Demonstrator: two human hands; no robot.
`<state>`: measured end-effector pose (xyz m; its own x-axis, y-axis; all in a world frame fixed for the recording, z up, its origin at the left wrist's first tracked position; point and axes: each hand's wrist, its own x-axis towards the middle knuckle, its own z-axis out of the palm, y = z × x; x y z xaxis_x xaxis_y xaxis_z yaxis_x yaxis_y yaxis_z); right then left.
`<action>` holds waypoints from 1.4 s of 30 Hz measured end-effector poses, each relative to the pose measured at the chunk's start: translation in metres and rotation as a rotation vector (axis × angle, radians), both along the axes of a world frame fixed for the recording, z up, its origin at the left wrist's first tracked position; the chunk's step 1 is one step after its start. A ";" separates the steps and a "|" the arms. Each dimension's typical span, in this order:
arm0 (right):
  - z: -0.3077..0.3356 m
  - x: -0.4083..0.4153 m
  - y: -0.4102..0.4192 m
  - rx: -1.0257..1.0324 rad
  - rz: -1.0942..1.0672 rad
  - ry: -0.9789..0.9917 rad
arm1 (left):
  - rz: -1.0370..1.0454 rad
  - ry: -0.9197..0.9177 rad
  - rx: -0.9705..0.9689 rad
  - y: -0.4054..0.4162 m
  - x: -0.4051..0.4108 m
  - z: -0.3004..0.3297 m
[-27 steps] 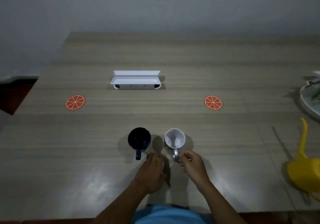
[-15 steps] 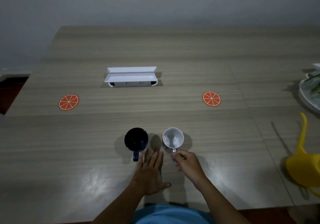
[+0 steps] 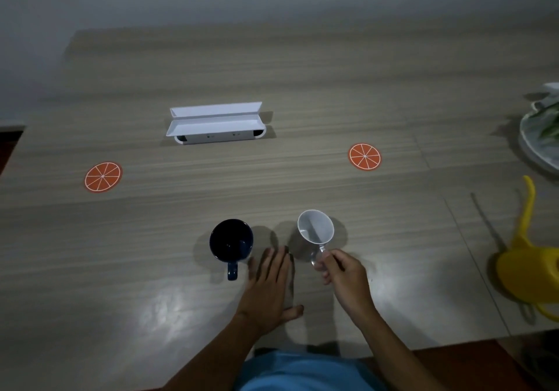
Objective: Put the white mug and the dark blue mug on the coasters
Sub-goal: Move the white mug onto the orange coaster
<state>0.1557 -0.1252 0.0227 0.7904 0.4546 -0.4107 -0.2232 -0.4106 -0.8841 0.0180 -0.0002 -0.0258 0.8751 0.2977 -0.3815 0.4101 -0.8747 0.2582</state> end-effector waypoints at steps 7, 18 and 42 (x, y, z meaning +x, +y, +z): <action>0.015 0.030 -0.013 -0.053 -0.102 -0.132 | 0.051 0.007 0.034 0.008 0.052 0.006; 0.014 0.080 -0.006 -0.101 -0.265 -0.141 | 0.216 0.048 -0.077 0.042 0.134 0.002; 0.003 0.182 0.069 -0.019 -0.417 -0.287 | 0.546 -0.084 -0.023 0.044 0.170 -0.022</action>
